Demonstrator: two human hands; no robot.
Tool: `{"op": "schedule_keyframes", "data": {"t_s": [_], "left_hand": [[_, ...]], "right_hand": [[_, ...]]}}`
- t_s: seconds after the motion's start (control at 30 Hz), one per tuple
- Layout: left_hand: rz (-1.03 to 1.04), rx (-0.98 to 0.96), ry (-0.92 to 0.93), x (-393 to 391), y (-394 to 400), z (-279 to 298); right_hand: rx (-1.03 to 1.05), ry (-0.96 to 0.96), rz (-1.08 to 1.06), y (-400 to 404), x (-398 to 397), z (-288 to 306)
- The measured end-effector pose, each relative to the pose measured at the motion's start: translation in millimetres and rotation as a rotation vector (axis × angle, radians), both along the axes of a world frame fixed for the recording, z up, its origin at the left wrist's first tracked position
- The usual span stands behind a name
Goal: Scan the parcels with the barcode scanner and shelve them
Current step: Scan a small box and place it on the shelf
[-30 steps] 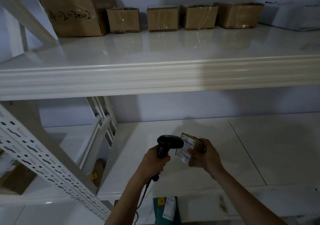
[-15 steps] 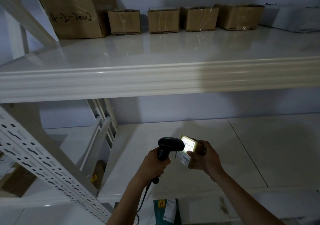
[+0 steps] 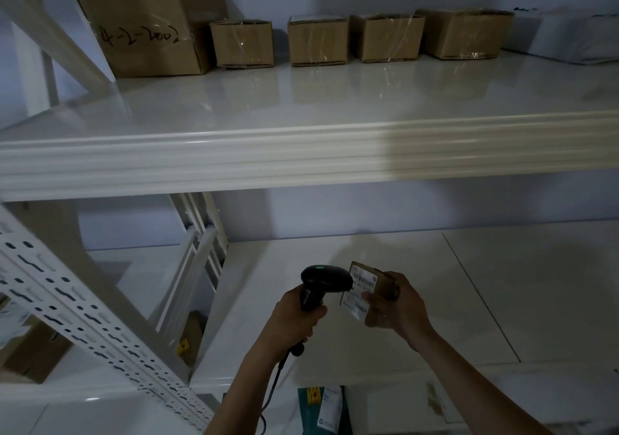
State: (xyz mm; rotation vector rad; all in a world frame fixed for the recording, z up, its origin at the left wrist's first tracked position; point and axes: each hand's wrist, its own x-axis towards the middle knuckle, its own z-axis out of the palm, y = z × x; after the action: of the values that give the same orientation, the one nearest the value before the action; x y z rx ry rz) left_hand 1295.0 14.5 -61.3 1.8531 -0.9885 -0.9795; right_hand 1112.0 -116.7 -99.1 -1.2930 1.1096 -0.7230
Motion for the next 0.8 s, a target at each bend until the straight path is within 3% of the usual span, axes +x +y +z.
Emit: {"op": "schedule_keyframes", "data": {"t_s": [0.3,0.5,0.8], "left_hand": [[0.007,0.004,0.007,1,7,0],[0.008,0.01,0.016,-1,9,1],[0.02,0.017,0.013,0,12,0]], "right_hand": [[-0.136,0.184,0.006,1,-2,-6],[0.139,-0.082,-0.029,-1,-2,-14],[-0.073,0.107,0.01,2,0,-12]]}}
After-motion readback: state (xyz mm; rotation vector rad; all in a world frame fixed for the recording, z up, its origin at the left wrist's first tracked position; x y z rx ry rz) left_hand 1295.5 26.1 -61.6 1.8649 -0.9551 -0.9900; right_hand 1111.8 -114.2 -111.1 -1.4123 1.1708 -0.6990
